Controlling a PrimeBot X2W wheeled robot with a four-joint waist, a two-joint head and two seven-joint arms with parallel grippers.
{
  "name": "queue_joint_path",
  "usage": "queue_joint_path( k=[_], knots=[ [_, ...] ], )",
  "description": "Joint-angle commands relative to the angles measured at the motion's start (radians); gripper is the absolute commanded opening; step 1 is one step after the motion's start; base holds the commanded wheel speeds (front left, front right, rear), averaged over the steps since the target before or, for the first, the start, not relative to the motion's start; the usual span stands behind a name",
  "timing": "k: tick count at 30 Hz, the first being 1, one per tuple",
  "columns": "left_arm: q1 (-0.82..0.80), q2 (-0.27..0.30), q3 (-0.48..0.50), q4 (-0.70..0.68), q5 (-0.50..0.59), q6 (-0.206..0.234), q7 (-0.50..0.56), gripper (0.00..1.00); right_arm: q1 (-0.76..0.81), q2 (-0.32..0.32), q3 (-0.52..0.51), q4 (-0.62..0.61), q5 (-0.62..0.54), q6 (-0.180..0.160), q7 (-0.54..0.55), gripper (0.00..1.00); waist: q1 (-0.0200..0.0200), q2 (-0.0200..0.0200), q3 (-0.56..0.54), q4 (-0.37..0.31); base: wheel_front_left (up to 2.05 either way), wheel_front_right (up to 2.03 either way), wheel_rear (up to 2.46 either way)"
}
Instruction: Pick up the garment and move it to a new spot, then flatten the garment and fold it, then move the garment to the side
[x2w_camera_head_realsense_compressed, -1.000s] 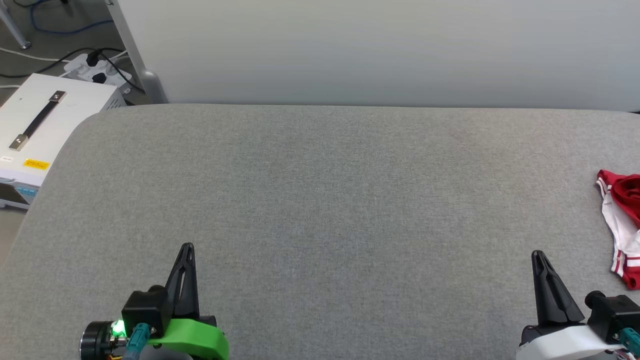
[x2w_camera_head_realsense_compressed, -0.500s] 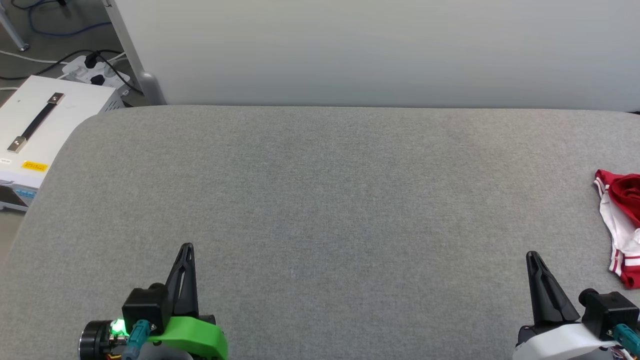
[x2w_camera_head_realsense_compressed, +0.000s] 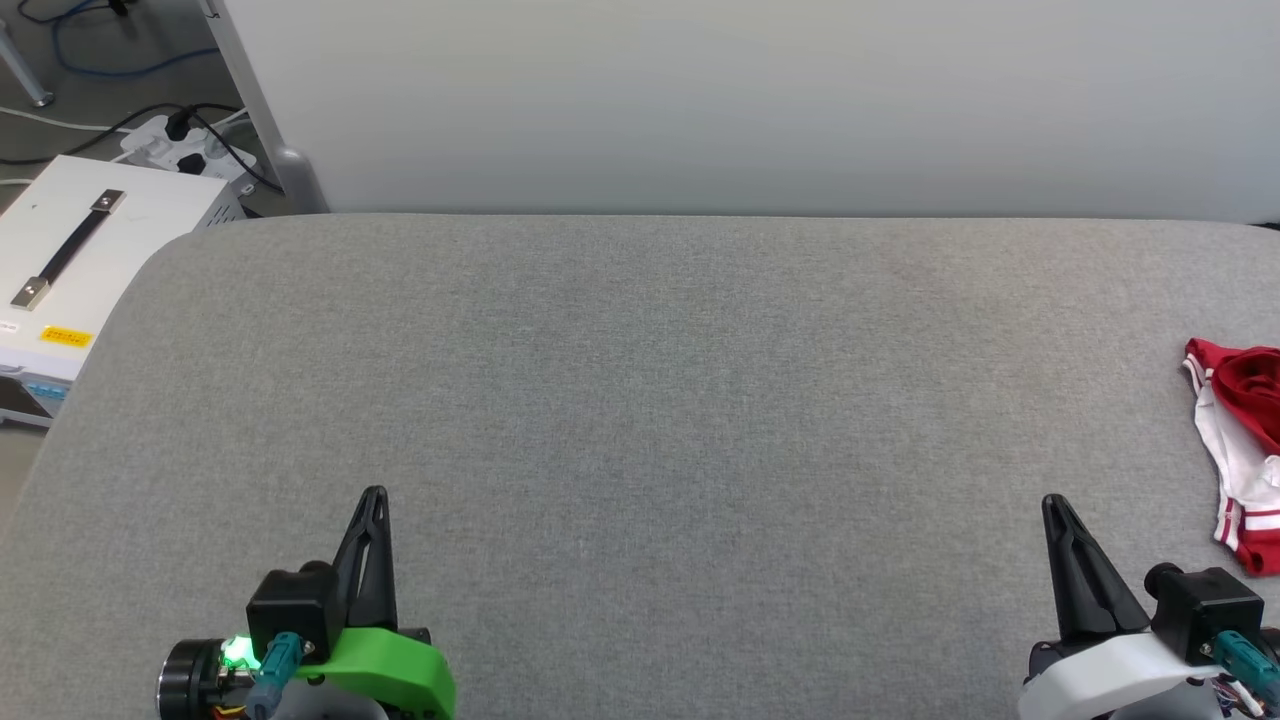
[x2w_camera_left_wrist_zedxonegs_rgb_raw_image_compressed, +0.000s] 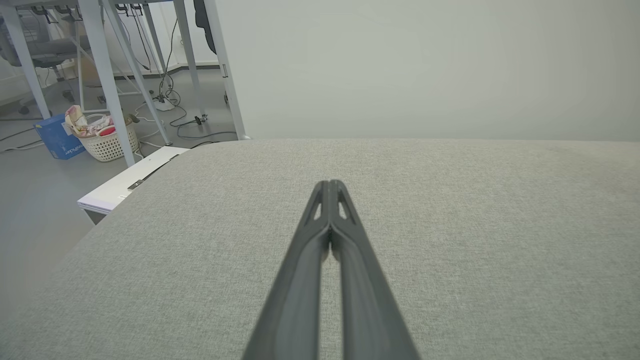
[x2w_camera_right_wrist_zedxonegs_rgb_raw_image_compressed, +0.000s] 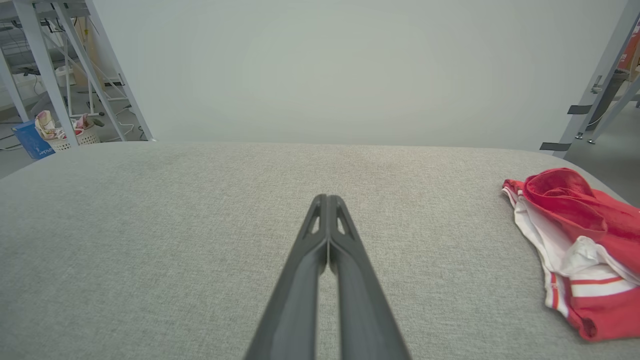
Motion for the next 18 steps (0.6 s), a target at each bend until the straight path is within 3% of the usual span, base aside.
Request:
queue_joint_path(
  k=[1, 18],
  knots=[
    [-0.016, -0.007, 0.003, -0.005, 0.012, 0.001, 0.004, 0.00, -0.018, 0.003, 0.002, -0.007, -0.015, 0.000, 0.006, 0.00, 0.0000, 0.0000, 0.000, 0.000, 0.00, 0.00, 0.00],
    [-0.024, -0.012, 0.009, -0.015, 0.026, 0.002, 0.039, 0.00, -0.035, 0.006, 0.009, -0.012, -0.038, -0.001, 0.041, 0.00, 0.0000, 0.0000, -0.004, -0.006, 0.00, 0.00, 0.00]
  ],
)
